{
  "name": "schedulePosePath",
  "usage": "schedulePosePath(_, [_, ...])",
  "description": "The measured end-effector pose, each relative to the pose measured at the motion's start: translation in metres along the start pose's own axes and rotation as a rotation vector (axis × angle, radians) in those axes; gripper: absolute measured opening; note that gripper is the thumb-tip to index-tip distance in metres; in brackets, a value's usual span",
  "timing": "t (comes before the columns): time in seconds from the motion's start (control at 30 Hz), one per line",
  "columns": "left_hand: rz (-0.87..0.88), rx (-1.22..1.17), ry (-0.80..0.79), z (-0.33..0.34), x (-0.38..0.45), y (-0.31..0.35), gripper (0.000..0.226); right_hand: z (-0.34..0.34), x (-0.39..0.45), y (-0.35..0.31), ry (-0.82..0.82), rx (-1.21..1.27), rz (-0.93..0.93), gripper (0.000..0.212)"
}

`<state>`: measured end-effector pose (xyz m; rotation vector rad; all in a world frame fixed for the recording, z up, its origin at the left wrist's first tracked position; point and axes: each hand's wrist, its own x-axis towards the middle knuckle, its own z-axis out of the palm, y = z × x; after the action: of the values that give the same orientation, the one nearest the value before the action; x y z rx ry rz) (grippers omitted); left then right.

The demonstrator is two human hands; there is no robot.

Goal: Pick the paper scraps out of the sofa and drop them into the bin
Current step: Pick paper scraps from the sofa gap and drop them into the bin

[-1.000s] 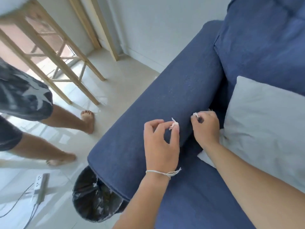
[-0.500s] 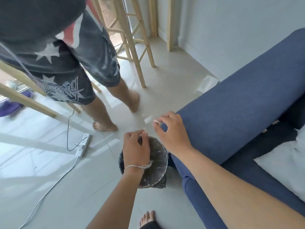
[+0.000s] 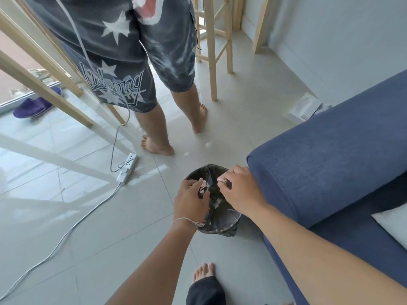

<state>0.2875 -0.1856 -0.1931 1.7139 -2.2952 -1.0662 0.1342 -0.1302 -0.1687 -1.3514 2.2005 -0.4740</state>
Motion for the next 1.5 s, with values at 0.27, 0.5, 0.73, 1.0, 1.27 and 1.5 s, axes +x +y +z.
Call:
schedulePosePath(0.27, [-0.006,-0.111,0.021,0.002,-0.008,-0.008,0.04,0.008,-0.002,0.003,-0.048,0.059,0.03,0.038])
schedulePosePath(0.5, [-0.018,-0.19,0.107,0.006,-0.005,0.009,0.031,-0.009,-0.006,0.012,-0.092,0.188,0.06,0.043])
schedulePosePath(0.73, [0.12,-0.332,0.3,0.006,-0.003,0.091,0.025,-0.07,-0.032,0.018,0.053,0.569,-0.073,0.038])
schedulePosePath(1.0, [0.443,-0.254,0.055,0.054,-0.018,0.226,0.04,-0.164,-0.091,0.158,0.672,0.781,0.333,0.032])
schedulePosePath(1.27, [0.726,-0.079,-0.466,0.172,-0.078,0.315,0.041,-0.197,-0.148,0.317,0.549,0.532,0.61,0.033])
schedulePosePath(1.5, [0.307,-0.188,-0.613,0.301,-0.095,0.374,0.021,-0.219,-0.112,0.374,0.598,0.423,0.713,0.028])
